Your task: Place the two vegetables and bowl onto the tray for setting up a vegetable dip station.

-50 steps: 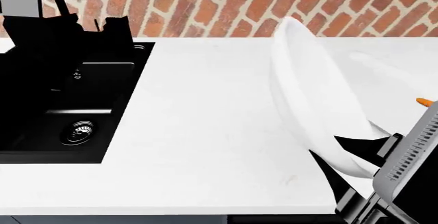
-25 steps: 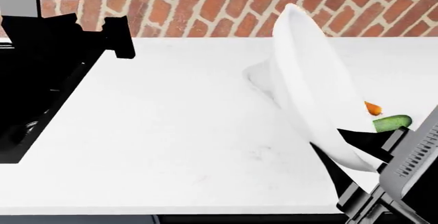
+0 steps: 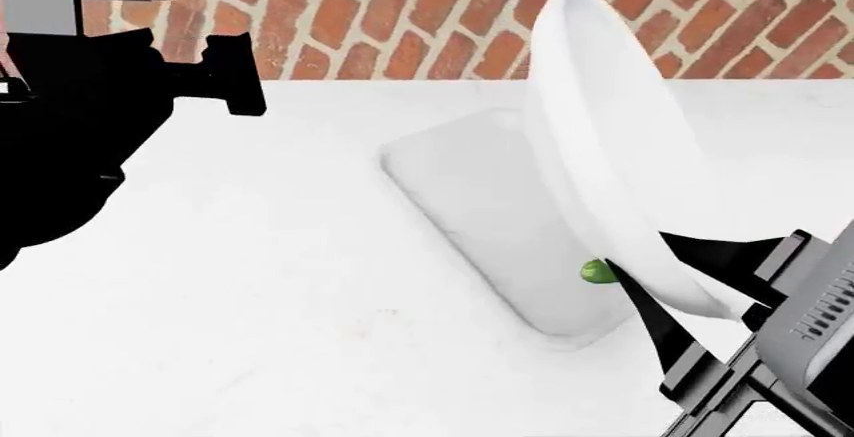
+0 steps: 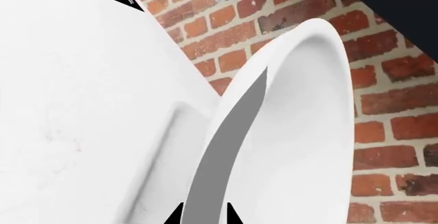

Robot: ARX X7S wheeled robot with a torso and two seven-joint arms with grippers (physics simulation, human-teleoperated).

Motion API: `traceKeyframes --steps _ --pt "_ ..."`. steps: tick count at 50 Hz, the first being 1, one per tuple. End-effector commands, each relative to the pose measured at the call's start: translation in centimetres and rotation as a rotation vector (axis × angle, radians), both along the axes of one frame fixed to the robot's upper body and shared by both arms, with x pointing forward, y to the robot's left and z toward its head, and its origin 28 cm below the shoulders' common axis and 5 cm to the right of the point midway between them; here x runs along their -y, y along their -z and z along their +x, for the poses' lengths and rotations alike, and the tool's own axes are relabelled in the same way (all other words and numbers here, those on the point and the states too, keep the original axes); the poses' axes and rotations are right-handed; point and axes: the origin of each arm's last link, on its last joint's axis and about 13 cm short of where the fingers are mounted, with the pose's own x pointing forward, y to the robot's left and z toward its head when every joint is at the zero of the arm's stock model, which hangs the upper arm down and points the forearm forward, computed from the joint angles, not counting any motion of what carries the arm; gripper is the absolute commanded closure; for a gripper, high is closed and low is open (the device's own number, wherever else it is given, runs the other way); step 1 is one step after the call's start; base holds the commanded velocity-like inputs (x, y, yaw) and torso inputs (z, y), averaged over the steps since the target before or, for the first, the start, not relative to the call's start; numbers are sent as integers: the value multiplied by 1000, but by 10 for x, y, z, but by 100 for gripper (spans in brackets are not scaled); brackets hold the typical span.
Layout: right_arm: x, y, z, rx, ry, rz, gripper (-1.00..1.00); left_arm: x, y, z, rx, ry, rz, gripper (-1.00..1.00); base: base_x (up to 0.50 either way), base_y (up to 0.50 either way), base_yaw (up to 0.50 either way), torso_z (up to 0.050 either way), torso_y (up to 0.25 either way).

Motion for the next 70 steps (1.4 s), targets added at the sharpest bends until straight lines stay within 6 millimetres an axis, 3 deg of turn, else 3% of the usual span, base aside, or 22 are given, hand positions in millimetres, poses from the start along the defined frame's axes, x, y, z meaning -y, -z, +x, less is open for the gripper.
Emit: traceKeyframes --steps 1,29,37,39,41,44,49,58,70 --pt "-1 -32 -2 294 -19 -25 100 -2 -1 1 7 -8 -6 -100 0 0 0 0 0" --pt "2 -33 0 272 -40 -99 100 -3 0 0 7 -15 -8 -100 212 -1 0 0 2" --pt "-13 -38 29 213 -96 -313 100 -3 0 -1 6 -11 -8 -100 0 0 0 0 0" --pt "-16 -56 52 258 -65 -479 100 -3 1 -2 3 -12 -9 -100 0 0 0 0 0" --pt "-19 -65 60 265 -58 -539 100 -4 2 -2 1 -13 -10 -100 0 0 0 0 0" --pt "-22 -68 76 261 -54 -696 100 -4 3 -1 -1 -15 -11 -100 0 0 0 0 3" --pt "-30 -73 96 241 -87 -718 100 -5 4 -2 -4 -12 -15 -100 0 0 0 0 0" --pt "-35 -84 111 232 -109 -710 100 -7 5 -2 -8 -19 -16 -100 0 0 0 0 1" --pt "-32 -65 132 144 -132 -690 100 -8 6 -2 -11 -26 -14 -100 0 0 0 1 1"
